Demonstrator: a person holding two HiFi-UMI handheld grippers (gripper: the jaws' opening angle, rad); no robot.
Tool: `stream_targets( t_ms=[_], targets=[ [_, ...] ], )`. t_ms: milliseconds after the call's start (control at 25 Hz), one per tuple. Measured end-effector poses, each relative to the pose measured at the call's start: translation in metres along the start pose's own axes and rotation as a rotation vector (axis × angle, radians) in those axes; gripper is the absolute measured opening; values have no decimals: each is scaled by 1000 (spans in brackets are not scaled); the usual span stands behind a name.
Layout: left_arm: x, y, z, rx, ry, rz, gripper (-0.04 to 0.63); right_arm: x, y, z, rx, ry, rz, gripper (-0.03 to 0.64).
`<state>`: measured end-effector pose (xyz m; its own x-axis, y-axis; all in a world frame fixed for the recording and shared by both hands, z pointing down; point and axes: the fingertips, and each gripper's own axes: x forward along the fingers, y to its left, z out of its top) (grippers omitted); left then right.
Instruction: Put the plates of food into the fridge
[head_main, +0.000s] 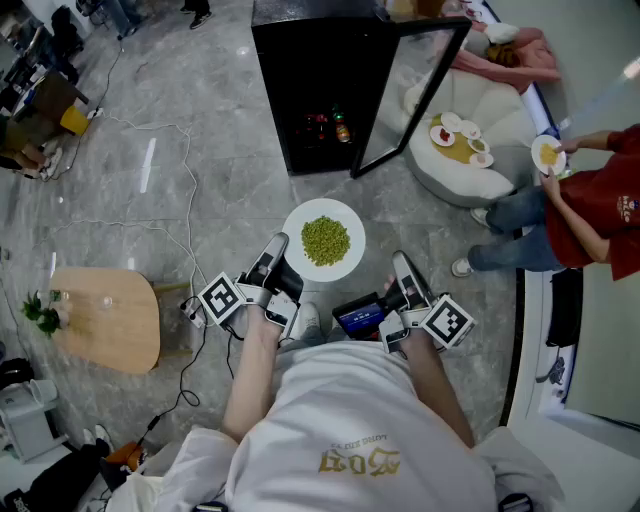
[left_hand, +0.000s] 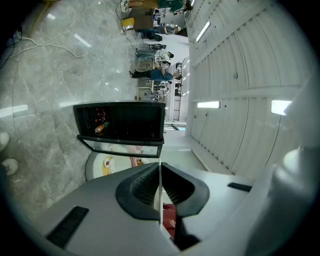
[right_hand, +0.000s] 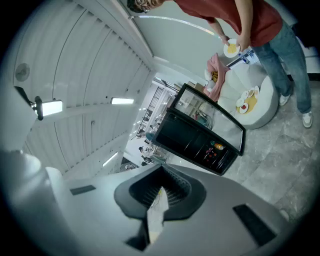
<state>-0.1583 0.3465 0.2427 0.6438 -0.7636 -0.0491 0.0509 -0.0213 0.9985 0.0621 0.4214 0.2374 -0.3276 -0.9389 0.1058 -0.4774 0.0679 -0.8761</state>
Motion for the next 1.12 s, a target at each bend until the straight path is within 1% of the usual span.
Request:
stream_targets(
  t_ms=[440,640,800,1120],
  targets=[
    [-2,0,-4,15,-23,16,18,7,-1,2,-8,19,-5,8],
    [0,-1,-5,10,-36,18,18,12,-2,7,6,-3,-8,8],
    [-1,0,-4,16,-39,18,18,16,-2,3,10,5,-14,8],
    [26,5,-25,14,-52,15,18,19,-25,26,5,31,-8,8]
  ],
)
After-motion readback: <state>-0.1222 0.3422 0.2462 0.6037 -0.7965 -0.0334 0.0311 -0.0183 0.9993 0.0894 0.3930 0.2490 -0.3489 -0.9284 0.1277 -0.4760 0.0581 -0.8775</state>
